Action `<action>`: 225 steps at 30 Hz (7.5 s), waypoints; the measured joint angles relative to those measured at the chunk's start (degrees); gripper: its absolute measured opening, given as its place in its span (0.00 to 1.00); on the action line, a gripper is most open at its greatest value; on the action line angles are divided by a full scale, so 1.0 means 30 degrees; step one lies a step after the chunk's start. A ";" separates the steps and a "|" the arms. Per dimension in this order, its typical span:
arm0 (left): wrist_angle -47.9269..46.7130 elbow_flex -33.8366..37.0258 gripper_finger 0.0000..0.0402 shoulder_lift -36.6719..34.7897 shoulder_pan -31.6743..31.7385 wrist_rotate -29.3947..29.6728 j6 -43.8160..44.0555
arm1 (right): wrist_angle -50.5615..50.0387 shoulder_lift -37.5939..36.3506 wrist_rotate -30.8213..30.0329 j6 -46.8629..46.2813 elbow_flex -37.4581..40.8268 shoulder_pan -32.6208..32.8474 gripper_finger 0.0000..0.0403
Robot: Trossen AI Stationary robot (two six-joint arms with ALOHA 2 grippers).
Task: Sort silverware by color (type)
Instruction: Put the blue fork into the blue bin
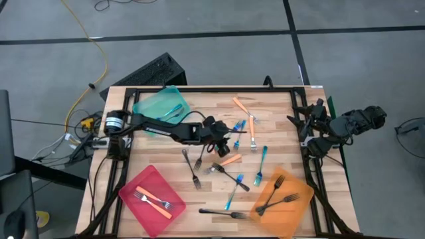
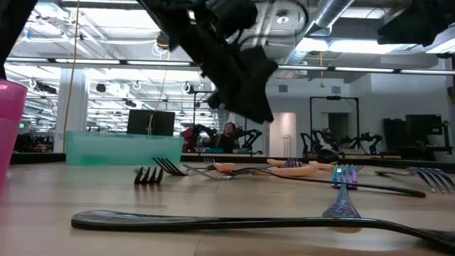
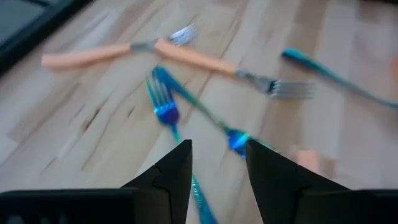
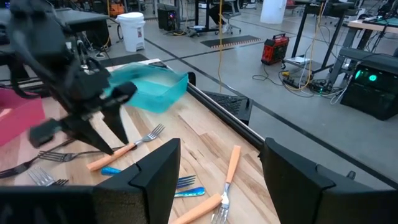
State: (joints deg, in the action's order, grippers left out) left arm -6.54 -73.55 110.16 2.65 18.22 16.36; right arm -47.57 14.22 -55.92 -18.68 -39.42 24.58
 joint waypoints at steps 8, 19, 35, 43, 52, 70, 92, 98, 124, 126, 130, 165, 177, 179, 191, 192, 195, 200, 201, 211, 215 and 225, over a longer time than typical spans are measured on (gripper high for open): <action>0.0417 -0.0453 0.33 0.1782 0.0943 -0.0465 0.0868 | 0.0000 -0.0007 0.0014 0.0000 0.0000 0.0000 0.60; 0.2624 -0.0446 0.33 0.3092 0.0949 0.0177 0.0644 | -0.0007 -0.0007 0.0036 0.0007 0.0000 0.0007 0.60; 0.3771 -0.0388 0.33 0.3222 0.0942 0.1377 -0.0431 | -0.0015 -0.0007 0.0051 0.0007 0.0000 0.0005 0.60; 0.4661 -0.0396 0.33 0.5093 0.0723 0.1256 -0.0742 | -0.0015 -0.0007 0.0051 0.0007 0.0000 0.0003 0.60; 0.4247 -0.0468 0.32 0.5394 0.0709 0.1291 -0.0619 | -0.0015 0.0000 0.0051 0.0015 0.0000 0.0000 0.60; 0.3910 -0.0453 0.01 0.5445 0.0716 0.0641 -0.0203 | -0.0015 0.0000 0.0051 0.0007 0.0000 0.0003 0.60; 0.1636 -0.2237 0.00 0.5417 0.0730 0.0149 -0.0888 | -0.0022 0.0000 0.0051 0.0007 0.0000 0.0007 0.60; 0.1593 -0.2432 0.00 0.5445 0.0709 -0.0346 -0.0895 | -0.0036 0.0000 0.0051 0.0007 0.0000 0.0002 0.60; -0.0328 -0.2495 0.00 0.2796 -0.0023 0.1067 -0.1877 | -0.0045 -0.0002 0.0102 0.0007 0.0000 0.0000 0.60; -0.0305 -0.2493 0.00 0.2590 -0.0182 0.1220 -0.1900 | -0.0051 0.0000 0.0109 0.0015 0.0000 0.0000 0.60; -0.1063 -0.2501 0.00 0.2095 -0.0620 0.1217 -0.1621 | -0.0066 0.0007 0.0116 0.0011 -0.0005 0.0003 0.60; -1.2269 0.0659 0.00 -0.6916 -0.5758 0.2082 0.6362 | -0.0066 0.0000 0.0124 0.0007 -0.0007 0.0001 0.60; -1.5099 0.7117 0.00 -1.3185 -0.7396 0.4545 1.6105 | -0.0068 -0.0003 0.0116 0.0015 -0.0005 0.0005 0.60; -1.5186 0.7979 0.00 -1.3949 -0.7199 0.5349 1.6711 | -0.0066 -0.0005 0.0116 0.0015 -0.0005 0.0007 0.60; -1.4981 0.9186 0.00 -1.5042 -0.3079 0.6961 1.3026 | -0.0073 -0.0005 0.0087 0.0007 -0.0007 0.0000 0.60; -1.4991 0.9186 0.00 -1.5042 -0.2620 0.6998 1.2483 | -0.0068 -0.0007 0.0087 0.0007 -0.0002 0.0002 0.60; -1.4989 0.9186 0.00 -1.5042 -0.1071 0.6874 1.0700 | -0.0066 0.0000 0.0081 0.0007 -0.0002 0.0002 0.60; -1.4367 0.9178 0.00 -1.5043 0.1667 0.6310 0.7425 | -0.0066 -0.0006 0.0080 0.0007 -0.0001 0.0007 0.60; -1.4148 0.9178 0.00 -1.5100 0.2106 0.6163 0.6863 | -0.0069 -0.0004 0.0080 0.0007 -0.0007 0.0000 0.60; -1.2574 0.9171 0.00 -1.6068 0.3492 0.5347 0.4466 | -0.0073 -0.0007 0.0073 0.0000 -0.0007 0.0007 0.60; -1.1991 0.9171 0.00 -1.6349 0.3492 0.5134 0.3993 | -0.0153 0.0000 -0.0019 -0.0131 -0.0007 0.0003 0.60; -1.1972 0.9171 0.00 -1.6405 0.3497 0.5083 0.3693 | -0.0187 -0.0005 -0.0251 -0.0198 -0.0001 0.0002 0.60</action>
State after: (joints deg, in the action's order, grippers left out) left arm -42.46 -46.04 60.95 13.14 33.47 27.44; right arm -48.13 14.20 -56.67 -19.27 -39.42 24.59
